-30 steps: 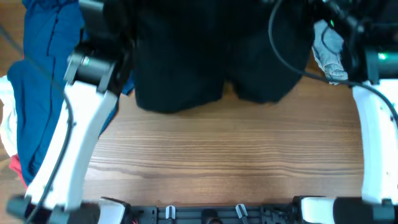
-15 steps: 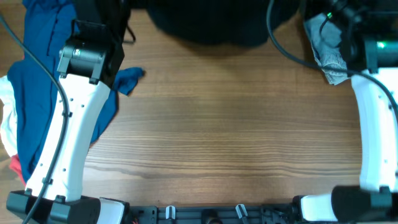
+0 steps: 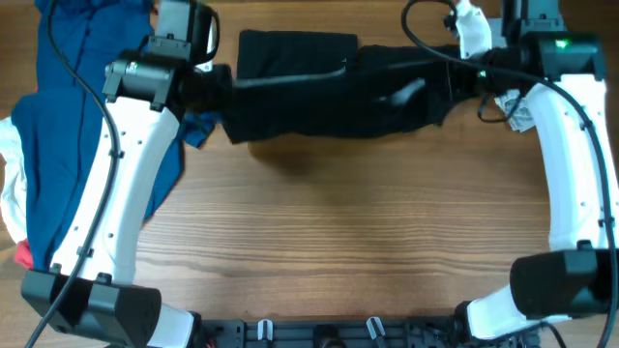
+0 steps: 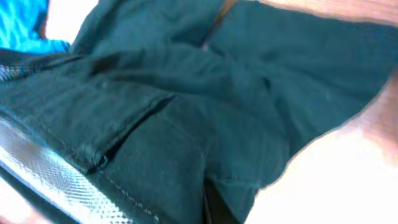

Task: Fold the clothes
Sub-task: 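Lay the shorts flat on the table center with both grippers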

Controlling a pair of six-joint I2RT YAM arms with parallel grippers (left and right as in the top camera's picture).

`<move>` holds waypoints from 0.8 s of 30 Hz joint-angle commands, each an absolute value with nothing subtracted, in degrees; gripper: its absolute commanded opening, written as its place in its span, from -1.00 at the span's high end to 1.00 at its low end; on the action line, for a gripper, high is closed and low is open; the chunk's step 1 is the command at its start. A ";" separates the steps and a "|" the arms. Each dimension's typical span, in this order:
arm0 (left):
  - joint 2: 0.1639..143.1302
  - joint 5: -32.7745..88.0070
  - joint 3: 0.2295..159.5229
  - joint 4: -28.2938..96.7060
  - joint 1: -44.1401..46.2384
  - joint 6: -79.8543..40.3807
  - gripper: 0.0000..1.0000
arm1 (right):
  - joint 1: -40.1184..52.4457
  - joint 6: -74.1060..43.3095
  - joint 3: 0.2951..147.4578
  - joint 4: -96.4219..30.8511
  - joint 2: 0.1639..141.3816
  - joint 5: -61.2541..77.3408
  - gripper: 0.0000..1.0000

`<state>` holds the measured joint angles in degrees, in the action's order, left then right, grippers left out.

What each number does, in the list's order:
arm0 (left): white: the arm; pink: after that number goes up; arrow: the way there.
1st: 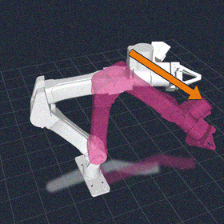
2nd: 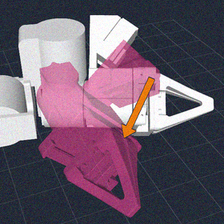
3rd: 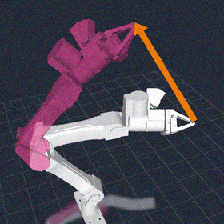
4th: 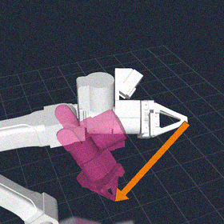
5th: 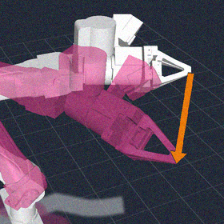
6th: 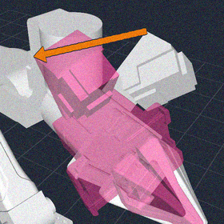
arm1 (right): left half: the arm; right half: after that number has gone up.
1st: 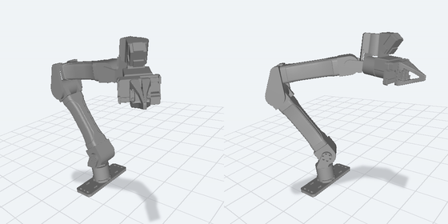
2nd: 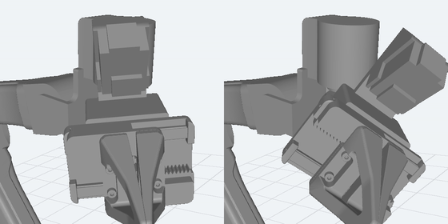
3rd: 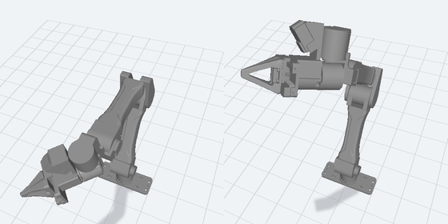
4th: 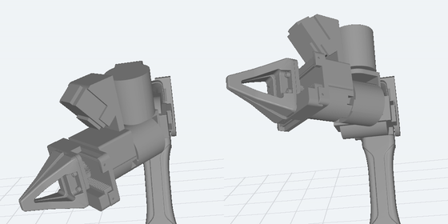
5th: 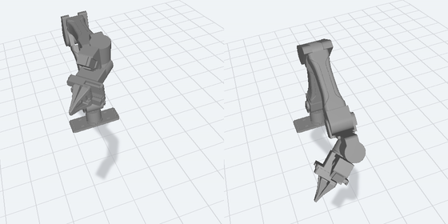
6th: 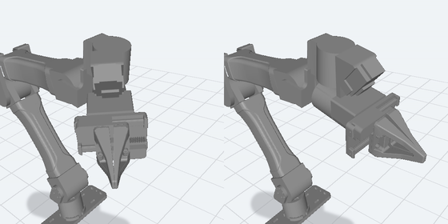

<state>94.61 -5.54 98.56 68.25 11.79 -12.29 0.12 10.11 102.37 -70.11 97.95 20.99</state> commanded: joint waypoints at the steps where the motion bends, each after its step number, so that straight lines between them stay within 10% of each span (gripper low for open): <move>1: 93.97 -7.60 98.59 72.69 8.73 -13.80 0.79 | -2.22 6.85 103.39 -75.35 95.00 16.93 0.81; 12: 93.97 -3.44 98.59 78.91 8.73 -13.93 0.70 | -2.22 6.02 99.94 -86.74 95.02 16.88 0.02; 24: 95.74 11.11 87.35 73.23 24.53 -11.29 0.32 | -2.22 4.34 99.94 -83.88 91.59 16.43 -0.33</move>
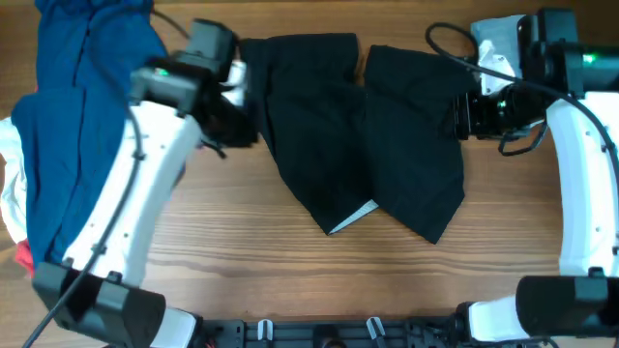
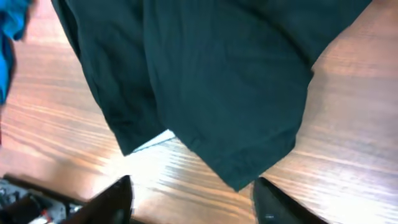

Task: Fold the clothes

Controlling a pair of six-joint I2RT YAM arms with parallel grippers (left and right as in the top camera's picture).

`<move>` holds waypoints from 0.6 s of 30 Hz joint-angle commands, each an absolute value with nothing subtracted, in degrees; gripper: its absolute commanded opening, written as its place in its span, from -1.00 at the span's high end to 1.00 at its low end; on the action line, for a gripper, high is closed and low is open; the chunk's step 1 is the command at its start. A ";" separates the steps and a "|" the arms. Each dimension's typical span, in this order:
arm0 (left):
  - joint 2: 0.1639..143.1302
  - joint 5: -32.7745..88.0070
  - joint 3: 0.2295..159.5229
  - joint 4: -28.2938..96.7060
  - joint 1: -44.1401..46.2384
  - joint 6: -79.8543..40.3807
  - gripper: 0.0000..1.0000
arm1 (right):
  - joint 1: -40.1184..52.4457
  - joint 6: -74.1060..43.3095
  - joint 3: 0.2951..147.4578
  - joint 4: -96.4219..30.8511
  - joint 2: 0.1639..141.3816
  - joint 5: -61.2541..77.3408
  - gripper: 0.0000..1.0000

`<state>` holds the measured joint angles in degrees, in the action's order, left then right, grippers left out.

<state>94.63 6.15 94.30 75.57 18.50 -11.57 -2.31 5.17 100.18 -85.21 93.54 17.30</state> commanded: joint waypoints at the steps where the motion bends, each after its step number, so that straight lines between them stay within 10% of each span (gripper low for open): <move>1: 96.16 11.09 84.18 71.40 26.57 -12.23 0.25 | -2.22 4.29 99.94 -83.18 91.66 16.43 -0.37; 7: 96.79 16.08 71.29 60.93 34.13 -13.96 -0.53 | -2.22 1.93 99.92 -77.84 91.70 16.51 -0.47; 18: 107.39 21.02 67.72 47.99 38.72 -20.40 -0.57 | -2.22 1.76 99.81 -75.99 91.70 16.32 -0.49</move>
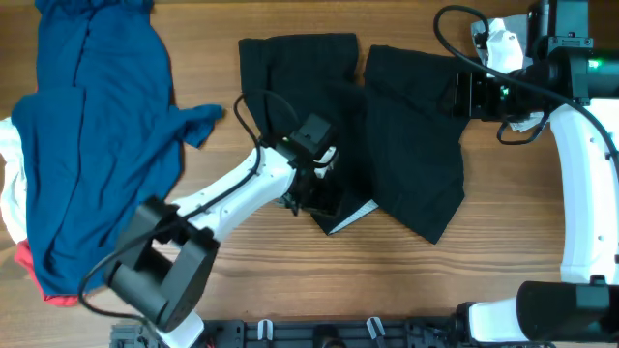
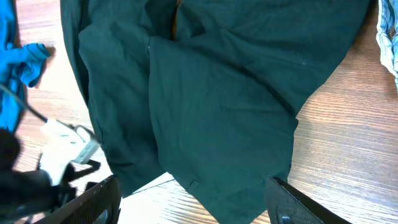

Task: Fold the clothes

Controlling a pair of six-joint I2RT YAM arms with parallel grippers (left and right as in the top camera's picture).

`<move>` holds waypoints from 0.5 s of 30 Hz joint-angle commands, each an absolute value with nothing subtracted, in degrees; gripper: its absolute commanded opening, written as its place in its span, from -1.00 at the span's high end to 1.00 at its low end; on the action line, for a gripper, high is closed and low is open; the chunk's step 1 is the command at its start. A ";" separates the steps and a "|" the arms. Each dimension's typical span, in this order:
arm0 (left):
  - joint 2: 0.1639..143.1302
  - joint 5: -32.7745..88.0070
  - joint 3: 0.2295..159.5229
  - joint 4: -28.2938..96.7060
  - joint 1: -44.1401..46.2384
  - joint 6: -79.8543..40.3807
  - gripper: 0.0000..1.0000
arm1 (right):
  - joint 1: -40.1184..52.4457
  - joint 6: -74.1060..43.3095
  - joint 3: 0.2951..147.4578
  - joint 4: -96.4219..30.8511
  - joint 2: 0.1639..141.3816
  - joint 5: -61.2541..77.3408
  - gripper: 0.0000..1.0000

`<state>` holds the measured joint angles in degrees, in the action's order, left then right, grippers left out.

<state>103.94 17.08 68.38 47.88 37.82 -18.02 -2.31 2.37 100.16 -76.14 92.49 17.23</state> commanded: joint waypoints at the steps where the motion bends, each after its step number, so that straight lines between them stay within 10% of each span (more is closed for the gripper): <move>1: 108.25 20.99 67.72 48.18 39.03 -20.45 -0.57 | -2.22 1.76 99.77 -75.96 91.70 16.32 -0.49; 10: 111.66 17.50 67.70 47.88 39.64 -22.81 -0.53 | -2.22 2.63 99.72 -76.53 91.70 16.29 -0.48; 15: 112.29 17.52 67.72 47.20 39.03 -23.00 0.21 | -2.22 3.01 99.72 -77.03 91.72 16.29 -0.49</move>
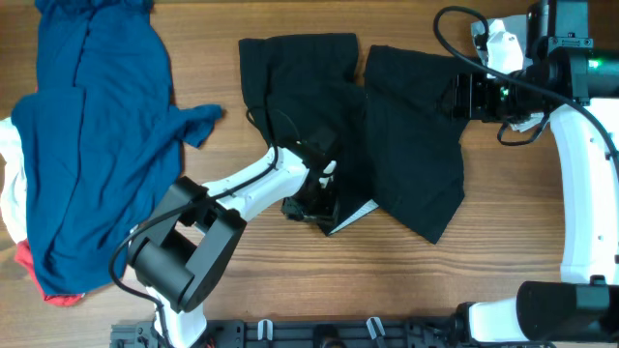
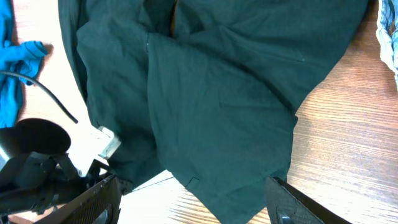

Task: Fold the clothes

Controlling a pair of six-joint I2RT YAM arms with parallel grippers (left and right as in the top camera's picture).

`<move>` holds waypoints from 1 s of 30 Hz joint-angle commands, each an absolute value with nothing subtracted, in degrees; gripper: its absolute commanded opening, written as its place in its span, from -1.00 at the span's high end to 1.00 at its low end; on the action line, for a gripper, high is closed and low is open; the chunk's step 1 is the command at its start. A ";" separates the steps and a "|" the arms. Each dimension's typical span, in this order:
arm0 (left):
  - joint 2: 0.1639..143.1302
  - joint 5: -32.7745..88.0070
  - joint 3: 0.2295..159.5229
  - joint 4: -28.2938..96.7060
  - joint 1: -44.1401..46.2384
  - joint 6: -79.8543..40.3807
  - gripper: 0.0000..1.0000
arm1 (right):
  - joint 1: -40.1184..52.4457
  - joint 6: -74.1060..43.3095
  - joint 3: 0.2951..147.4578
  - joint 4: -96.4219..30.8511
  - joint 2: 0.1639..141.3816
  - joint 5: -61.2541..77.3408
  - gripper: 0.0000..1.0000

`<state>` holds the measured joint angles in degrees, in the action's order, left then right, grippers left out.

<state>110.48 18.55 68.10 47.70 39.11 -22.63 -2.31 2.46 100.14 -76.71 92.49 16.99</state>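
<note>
Black shorts [image 1: 387,145] lie spread flat on the wooden table, waistband at the far side and both legs pointing toward the front edge. In the right wrist view the shorts [image 2: 217,106] fill most of the frame. My left gripper [image 1: 311,205] is down at the front hem of the left leg, beside a white label [image 1: 354,215]; its jaws are hidden under the wrist. My right gripper [image 1: 455,97] hovers over the shorts' right side. It is open [image 2: 193,208], its fingers [image 2: 93,202] wide apart and holding nothing.
A large blue garment [image 1: 97,126] covers the table's left side, with white cloth [image 1: 10,193] and a red piece [image 1: 44,290] under it at the left edge. A light cloth [image 1: 503,48] lies at the far right behind the right arm.
My left gripper has shifted a little toward the front edge along the left leg's hem. The right arm and the shorts have stayed where they were.
The shorts first hung bunched between both grippers at the far side. Then they lay spread flat with a gripper at each side of the waist. After that my left gripper was at the left leg's front hem and my right one open above the right side, as now.
</note>
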 commanded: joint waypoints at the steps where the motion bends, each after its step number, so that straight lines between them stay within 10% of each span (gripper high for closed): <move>1: 112.29 17.54 67.72 47.09 38.98 -23.00 0.44 | -2.22 3.01 99.72 -77.06 91.70 16.29 -0.49; 3: 112.29 17.47 67.72 47.11 38.96 -22.98 0.92 | -2.22 3.01 99.72 -77.17 91.70 16.29 -0.49; 20: 103.59 4.97 67.83 78.32 20.80 -16.73 0.86 | -2.22 3.03 99.72 -76.97 91.72 16.05 -0.59; 25: 103.50 -0.54 67.85 83.20 19.97 -17.15 0.61 | -2.22 2.96 99.72 -76.99 91.83 15.38 -0.60; 30: 103.50 -0.51 67.83 82.83 19.97 -17.87 -0.46 | -2.22 3.01 99.70 -76.93 93.49 15.40 -0.61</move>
<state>104.42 0.82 67.99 82.94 20.29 -17.37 -2.31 2.63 100.09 -77.03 92.51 16.38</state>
